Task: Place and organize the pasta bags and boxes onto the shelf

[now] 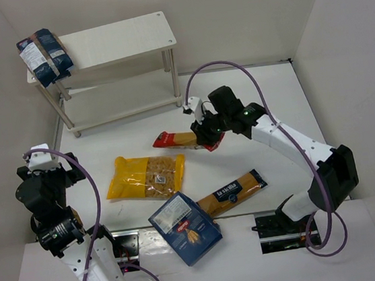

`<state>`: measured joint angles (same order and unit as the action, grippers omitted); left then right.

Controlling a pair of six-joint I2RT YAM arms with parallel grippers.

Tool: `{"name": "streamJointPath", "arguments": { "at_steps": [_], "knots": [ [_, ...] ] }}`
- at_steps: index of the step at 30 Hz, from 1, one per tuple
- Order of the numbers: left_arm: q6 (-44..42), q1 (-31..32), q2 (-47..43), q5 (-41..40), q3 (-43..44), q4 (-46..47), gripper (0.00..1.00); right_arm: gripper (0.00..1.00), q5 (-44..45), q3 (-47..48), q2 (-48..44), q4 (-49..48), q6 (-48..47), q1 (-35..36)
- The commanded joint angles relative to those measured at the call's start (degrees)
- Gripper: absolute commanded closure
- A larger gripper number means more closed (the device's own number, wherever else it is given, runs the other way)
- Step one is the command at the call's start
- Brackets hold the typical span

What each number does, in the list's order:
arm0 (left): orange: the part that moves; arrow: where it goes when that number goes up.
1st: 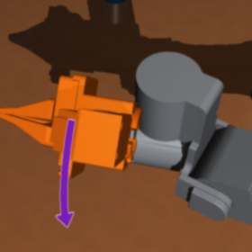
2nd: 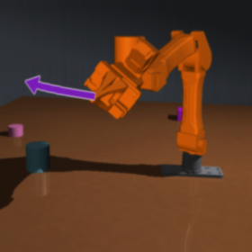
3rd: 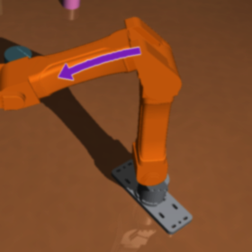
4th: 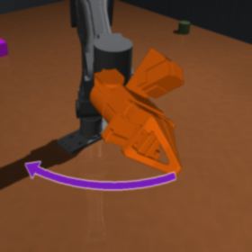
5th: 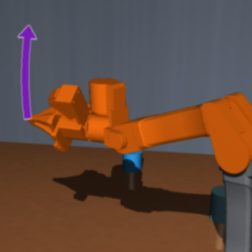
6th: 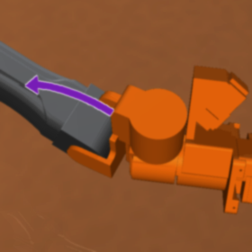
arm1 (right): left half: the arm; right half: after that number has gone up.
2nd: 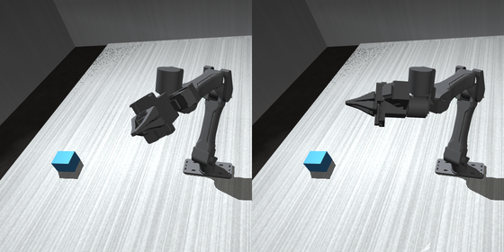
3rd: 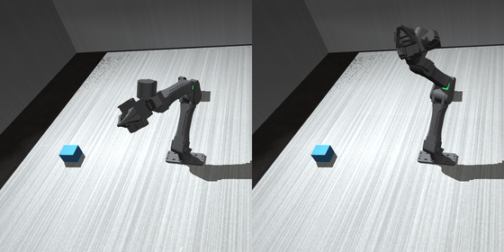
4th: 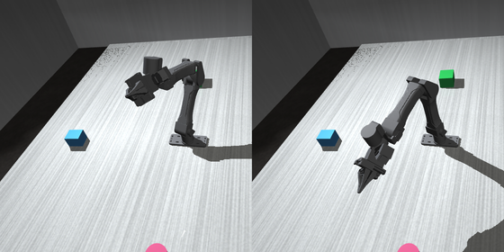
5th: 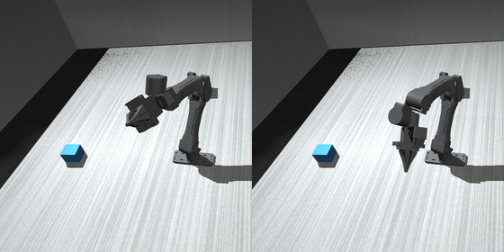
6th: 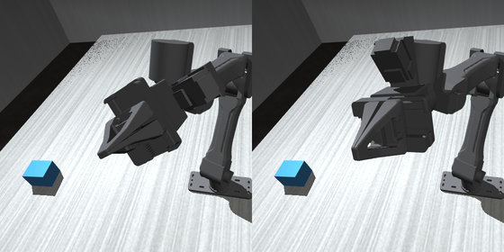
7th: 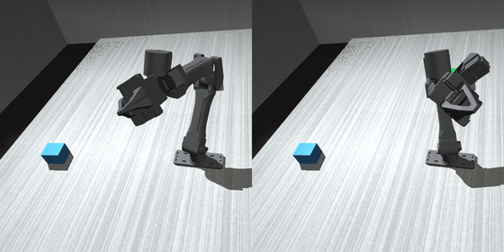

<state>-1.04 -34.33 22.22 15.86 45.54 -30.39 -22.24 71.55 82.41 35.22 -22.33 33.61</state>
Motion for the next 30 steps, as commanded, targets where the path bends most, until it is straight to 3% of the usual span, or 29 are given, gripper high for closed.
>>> {"name": "streamJointPath", "arguments": {
  "at_steps": [1, 16, 30],
  "knots": [
    [0.6, -0.3, -0.24, 0.05, 0.25, 2.18, 0.01, 1.0, 2.71, 5.53, -3.13, -13.59, 4.92, 3.21],
    [1.65, -1.53, -1.39, -1.71, 0.25, 2.18, 0.01, 1.0, 32.41, 6.42, 4.95, -38.02, 11.34, 9.99],
    [1.65, -3.29, -2.97, -1.18, 0.25, 2.71, 0.01, 1.0, 38.67, 13.0, 17.08, -49.01, 16.35, 9.99]
  ]
}}
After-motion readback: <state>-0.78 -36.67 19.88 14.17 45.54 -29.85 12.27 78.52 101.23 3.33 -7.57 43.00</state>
